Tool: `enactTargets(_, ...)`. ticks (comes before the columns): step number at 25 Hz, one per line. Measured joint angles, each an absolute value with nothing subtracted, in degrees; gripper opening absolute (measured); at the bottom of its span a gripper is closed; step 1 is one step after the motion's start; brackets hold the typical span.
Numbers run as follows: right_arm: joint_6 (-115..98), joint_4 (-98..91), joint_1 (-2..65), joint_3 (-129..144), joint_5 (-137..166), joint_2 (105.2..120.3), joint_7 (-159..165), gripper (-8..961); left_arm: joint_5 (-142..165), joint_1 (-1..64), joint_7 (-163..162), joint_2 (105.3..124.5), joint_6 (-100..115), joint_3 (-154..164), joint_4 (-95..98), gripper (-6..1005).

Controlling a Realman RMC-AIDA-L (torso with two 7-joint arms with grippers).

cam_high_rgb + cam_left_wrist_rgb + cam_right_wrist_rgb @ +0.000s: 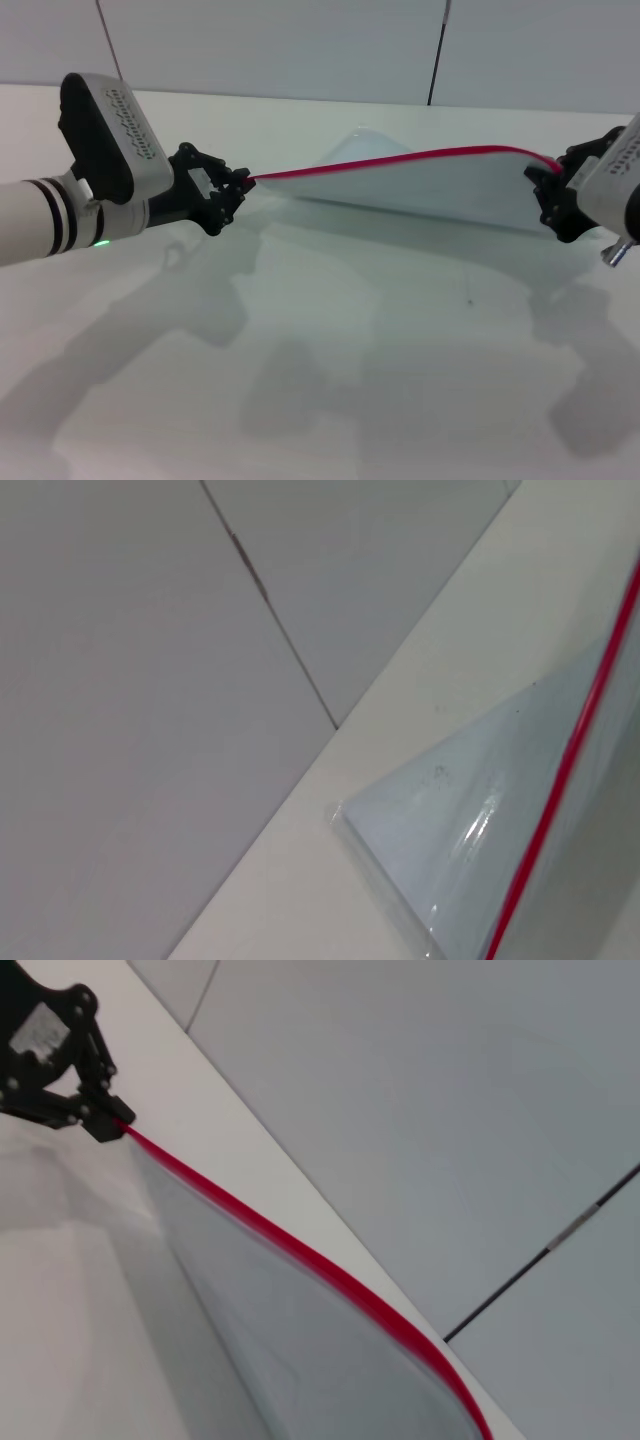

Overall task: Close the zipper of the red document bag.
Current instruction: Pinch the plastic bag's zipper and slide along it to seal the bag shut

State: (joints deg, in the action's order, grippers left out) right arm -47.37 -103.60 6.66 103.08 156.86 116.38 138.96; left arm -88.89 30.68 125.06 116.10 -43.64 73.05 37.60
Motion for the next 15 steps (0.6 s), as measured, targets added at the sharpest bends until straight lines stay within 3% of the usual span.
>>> enactTargets(15, -45.1, -103.1, 6.1, 99.2, 157.7, 116.36, 145.0, 209, -94.4, 31.2, 125.1, 116.20, -42.9, 72.4, 37.1, 89)
